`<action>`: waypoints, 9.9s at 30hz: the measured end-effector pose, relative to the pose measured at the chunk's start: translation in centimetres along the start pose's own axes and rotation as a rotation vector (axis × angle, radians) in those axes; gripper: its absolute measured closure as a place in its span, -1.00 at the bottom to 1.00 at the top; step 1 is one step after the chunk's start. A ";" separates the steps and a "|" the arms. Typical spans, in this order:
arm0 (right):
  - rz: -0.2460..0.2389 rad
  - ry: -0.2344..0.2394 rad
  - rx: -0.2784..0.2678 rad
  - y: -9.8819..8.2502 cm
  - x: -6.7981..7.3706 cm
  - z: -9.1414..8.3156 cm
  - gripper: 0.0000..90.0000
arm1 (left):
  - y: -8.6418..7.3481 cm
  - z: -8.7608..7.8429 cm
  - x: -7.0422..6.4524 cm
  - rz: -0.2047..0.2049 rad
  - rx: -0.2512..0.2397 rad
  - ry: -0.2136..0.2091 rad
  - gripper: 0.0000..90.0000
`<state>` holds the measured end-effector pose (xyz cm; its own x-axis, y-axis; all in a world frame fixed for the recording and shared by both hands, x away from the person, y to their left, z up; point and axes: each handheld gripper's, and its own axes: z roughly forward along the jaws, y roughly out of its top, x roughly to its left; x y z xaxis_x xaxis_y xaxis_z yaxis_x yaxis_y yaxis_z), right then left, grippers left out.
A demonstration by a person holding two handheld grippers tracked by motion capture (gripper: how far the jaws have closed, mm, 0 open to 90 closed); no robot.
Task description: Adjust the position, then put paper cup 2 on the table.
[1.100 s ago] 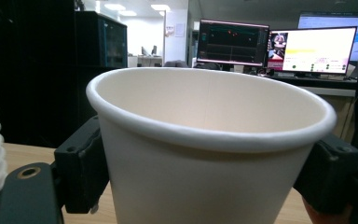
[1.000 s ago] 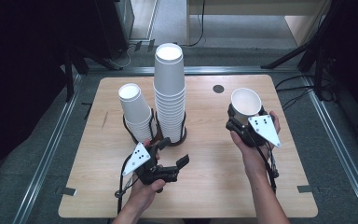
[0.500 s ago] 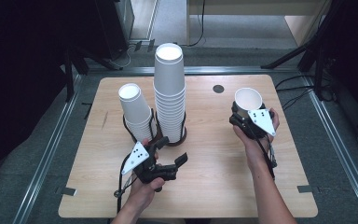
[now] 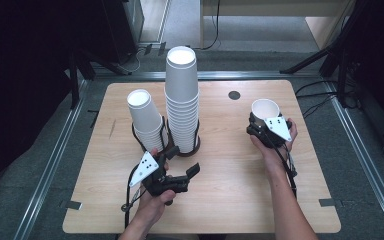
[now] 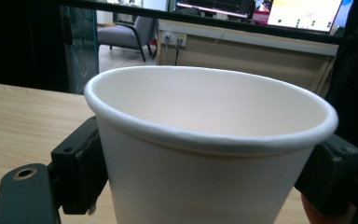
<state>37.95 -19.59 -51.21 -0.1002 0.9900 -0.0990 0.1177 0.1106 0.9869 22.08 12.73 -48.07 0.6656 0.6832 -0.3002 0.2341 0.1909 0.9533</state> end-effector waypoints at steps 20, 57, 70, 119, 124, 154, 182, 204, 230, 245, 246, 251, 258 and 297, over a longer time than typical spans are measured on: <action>0.065 0.005 0.089 -1.1 -0.3 0.3 -0.72 | -0.1 -0.1 0.2 0.000 0.009 0.013 -0.93; 0.082 0.080 0.207 -1.6 -0.8 -2.1 -1.00 | -0.2 0.1 0.1 0.012 0.022 0.045 -0.94; 0.061 0.079 0.236 -2.5 -0.7 -4.5 -1.00 | -0.2 0.1 0.3 0.018 0.022 0.094 -0.96; 0.099 0.377 0.006 12.2 7.2 -10.2 -1.00 | 2.5 2.3 1.6 0.097 0.064 0.466 -1.00; 0.096 0.423 -0.012 13.7 9.0 -10.1 -1.00 | 2.4 2.6 1.9 0.104 0.068 0.466 -1.00; 0.107 0.553 -0.016 20.0 14.3 -5.3 -1.00 | 4.5 6.8 3.1 0.164 0.022 0.527 -1.00; 0.118 0.588 0.022 20.0 16.5 -3.7 -0.75 | 4.9 8.5 3.5 0.186 0.011 0.514 -0.93; 0.131 0.534 -0.041 21.9 16.4 -4.4 -0.69 | 5.0 8.4 3.5 0.181 0.019 0.511 -0.92; 0.174 0.522 -0.129 26.0 15.0 -6.2 -0.65 | 5.0 8.4 3.4 0.184 0.020 0.514 -0.92; 0.199 0.495 -0.157 27.0 12.2 -8.1 -0.65 | 5.0 8.5 3.5 0.184 0.020 0.515 -0.92; 0.196 0.488 -0.161 26.9 11.9 -8.3 -0.65 | 5.0 8.5 3.5 0.183 0.020 0.516 -0.92; 0.195 0.471 -0.167 26.2 10.5 -8.6 -0.65 | 5.0 8.5 3.4 0.177 0.017 0.517 -0.92; 0.195 0.433 -0.144 24.3 8.6 -8.8 -0.65 | 5.0 8.4 3.5 0.172 0.018 0.510 -0.93; 0.040 0.355 -0.035 11.2 6.7 -10.2 -0.66 | 4.0 3.9 2.1 0.155 0.035 0.363 -1.00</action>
<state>28.50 -12.64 -39.55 -0.4343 0.9006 -0.0152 0.0951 0.0627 0.9935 27.16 12.20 -45.00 0.4027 0.9079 -0.1161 0.1787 0.0465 0.9828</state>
